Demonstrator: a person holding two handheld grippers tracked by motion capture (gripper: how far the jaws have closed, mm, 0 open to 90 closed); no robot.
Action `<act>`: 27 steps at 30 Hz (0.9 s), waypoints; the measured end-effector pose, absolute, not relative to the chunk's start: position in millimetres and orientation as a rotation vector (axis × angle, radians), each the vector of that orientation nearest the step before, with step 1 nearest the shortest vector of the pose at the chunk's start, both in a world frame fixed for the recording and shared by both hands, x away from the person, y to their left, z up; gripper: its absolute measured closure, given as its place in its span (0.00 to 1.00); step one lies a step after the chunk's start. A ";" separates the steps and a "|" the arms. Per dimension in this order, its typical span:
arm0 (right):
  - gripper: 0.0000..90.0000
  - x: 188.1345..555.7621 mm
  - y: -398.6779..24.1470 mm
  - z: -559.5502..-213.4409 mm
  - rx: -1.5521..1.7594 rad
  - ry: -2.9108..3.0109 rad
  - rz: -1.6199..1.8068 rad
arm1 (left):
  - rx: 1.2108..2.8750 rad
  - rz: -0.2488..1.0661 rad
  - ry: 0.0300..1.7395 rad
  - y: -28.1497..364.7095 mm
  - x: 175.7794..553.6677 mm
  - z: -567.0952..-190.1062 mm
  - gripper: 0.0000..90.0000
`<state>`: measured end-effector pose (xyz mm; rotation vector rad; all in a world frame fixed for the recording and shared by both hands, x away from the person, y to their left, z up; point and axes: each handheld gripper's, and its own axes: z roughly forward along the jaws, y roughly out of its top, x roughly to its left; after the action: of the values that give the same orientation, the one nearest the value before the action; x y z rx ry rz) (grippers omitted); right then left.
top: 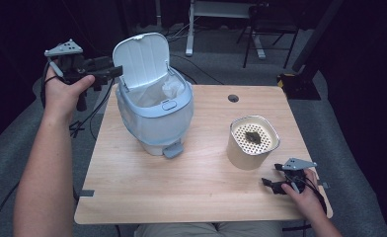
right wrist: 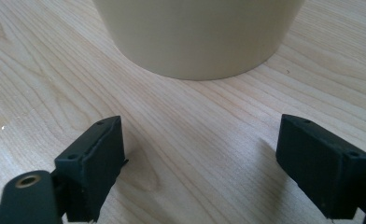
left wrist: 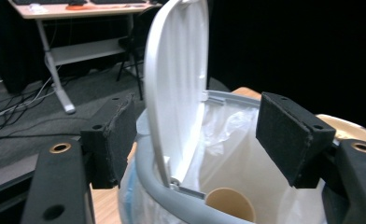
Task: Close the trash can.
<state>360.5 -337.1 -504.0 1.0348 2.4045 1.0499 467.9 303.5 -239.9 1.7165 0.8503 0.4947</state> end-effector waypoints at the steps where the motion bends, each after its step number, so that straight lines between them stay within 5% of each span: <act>1: 0.17 360.5 -337.1 -504.0 1.034 2.404 1.050 | 1.720 0.500 0.854 302.7 470.1 -239.8 0.33; 17: 0.17 360.3 -337.0 -504.0 1.030 2.407 1.052 | 1.767 0.402 0.722 288.4 464.7 -235.3 0.44; 27: 0.18 358.6 -336.2 -504.0 1.022 2.411 1.056 | 1.800 0.294 0.592 262.3 446.1 -255.9 0.42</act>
<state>358.6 -336.2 -504.0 1.0225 2.4110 1.0564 446.1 262.3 -255.9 1.8004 0.5924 0.2942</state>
